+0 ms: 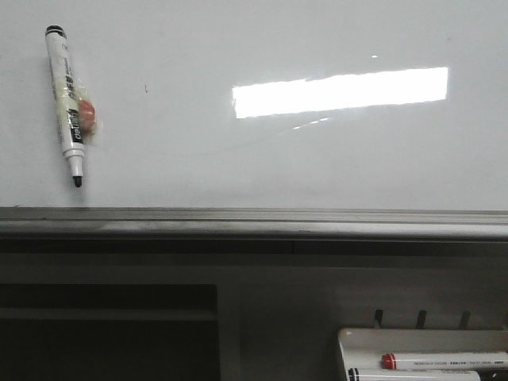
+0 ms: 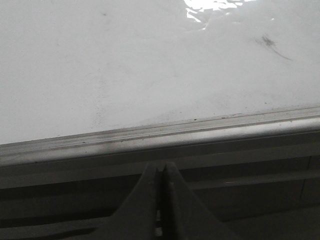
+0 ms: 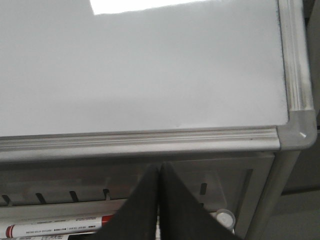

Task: Write number 2 on whiteboard

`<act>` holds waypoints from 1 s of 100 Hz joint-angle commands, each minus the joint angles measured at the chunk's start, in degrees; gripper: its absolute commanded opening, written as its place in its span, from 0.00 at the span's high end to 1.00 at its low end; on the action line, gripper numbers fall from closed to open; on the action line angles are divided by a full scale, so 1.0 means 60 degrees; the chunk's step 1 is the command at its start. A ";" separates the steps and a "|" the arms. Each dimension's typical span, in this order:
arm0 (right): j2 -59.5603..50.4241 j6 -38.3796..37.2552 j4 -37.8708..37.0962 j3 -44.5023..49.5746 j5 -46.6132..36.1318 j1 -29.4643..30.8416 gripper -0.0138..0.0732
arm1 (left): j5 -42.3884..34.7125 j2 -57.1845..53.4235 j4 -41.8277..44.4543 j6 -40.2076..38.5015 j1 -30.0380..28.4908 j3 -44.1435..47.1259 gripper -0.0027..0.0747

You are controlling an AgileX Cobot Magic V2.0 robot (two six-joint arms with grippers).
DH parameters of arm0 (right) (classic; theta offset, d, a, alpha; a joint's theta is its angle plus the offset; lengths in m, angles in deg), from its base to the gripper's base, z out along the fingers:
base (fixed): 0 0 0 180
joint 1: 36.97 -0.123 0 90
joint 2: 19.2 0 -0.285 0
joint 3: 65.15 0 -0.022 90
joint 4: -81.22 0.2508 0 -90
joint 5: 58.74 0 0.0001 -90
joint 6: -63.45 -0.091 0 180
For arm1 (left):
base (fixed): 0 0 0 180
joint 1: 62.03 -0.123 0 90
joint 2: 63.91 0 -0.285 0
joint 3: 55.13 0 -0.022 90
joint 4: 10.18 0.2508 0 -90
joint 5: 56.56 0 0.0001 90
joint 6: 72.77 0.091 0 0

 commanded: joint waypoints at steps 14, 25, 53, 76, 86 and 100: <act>-0.0193 0.0002 -0.0051 0.0242 -0.0117 0.0059 0.90 | -0.0487 -0.0256 -0.0008 -0.0027 -0.0026 0.0101 0.99; -0.0193 0.0002 -0.0051 0.0242 -0.0117 0.0059 0.90 | -0.0487 -0.0256 -0.0008 -0.0027 -0.0026 0.0101 0.99; -0.0193 0.0002 -0.0051 0.0242 -0.0117 0.0059 0.90 | -0.0753 -0.0256 0.0131 -0.0027 -0.0026 0.0101 0.99; -0.0193 0.0002 -0.0051 0.0242 -0.0117 0.0059 0.90 | -0.2153 -0.0256 0.0131 -0.0027 -0.0010 0.0101 0.99; -0.0193 0.0002 -0.0051 0.0242 -0.0503 0.0059 0.90 | -0.2908 -0.0256 0.0131 -0.0044 -0.0010 0.0101 0.99; -0.0193 0.0002 -0.0051 0.0242 -0.2278 0.0059 0.90 | -0.3357 -0.0256 0.0181 -0.0044 -0.0026 0.0101 0.99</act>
